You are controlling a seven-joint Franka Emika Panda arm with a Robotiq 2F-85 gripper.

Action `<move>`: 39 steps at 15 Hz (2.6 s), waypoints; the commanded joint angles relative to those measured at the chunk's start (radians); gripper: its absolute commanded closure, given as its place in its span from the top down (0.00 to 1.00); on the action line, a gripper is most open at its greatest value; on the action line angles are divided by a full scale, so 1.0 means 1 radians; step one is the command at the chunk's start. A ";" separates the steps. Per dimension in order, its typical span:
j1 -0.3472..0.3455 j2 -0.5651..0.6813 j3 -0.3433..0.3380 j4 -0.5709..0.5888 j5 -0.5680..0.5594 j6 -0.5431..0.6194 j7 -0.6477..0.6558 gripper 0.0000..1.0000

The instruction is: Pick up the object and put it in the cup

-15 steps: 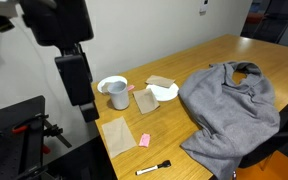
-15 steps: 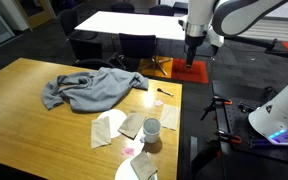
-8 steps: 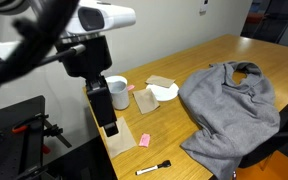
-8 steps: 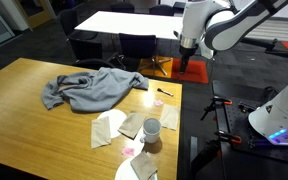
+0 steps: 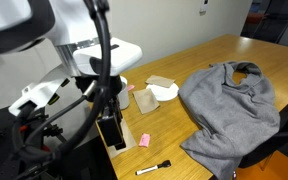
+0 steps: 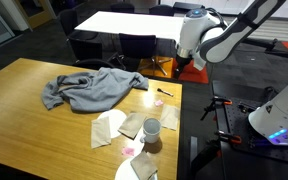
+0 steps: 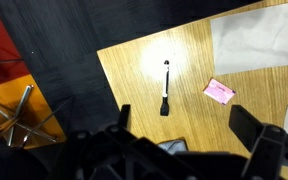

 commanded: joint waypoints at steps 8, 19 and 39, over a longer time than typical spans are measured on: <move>0.095 0.206 -0.105 0.050 0.100 0.109 0.067 1.00; 0.113 0.213 -0.115 0.046 0.143 0.095 0.040 1.00; -0.070 0.514 0.042 0.248 0.364 0.267 -0.278 1.00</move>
